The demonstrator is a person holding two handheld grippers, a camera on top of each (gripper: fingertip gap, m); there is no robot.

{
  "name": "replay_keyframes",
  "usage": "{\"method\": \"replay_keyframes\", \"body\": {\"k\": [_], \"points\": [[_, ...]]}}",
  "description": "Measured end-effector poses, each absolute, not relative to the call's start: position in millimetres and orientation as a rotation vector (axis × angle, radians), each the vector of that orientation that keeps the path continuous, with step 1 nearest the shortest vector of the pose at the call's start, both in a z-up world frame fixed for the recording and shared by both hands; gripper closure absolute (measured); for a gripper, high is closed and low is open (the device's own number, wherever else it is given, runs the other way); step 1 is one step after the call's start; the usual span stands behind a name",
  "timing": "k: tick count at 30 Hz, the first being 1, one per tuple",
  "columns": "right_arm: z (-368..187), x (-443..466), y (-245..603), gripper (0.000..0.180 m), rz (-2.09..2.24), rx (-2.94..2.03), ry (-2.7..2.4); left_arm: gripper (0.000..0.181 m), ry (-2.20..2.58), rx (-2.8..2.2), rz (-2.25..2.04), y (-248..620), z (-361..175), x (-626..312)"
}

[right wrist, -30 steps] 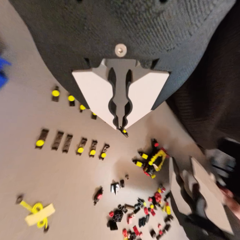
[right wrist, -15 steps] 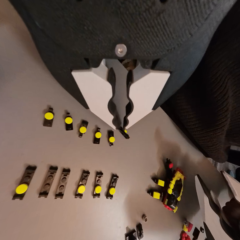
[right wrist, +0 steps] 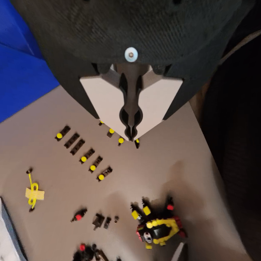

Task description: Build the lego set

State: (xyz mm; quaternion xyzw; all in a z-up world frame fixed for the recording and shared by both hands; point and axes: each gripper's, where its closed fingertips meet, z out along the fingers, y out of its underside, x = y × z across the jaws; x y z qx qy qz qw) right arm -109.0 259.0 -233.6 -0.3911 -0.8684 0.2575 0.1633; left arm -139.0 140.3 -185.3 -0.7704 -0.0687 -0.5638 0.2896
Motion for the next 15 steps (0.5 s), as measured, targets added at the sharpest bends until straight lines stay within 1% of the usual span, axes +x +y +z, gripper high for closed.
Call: {"method": "replay_keyframes", "body": {"k": [6,15], "points": [[-240.8,-102.3,248.8,0.177,0.787,-1.075,-2.547,0.156,-0.177,-2.053,-1.511,138.4,-184.9,-138.3],[-249.5,-105.5,248.6,0.179,0.742,-1.066,-2.562,0.156,-0.18,-2.045,-1.514,137.4,-183.9,-139.9]]}}
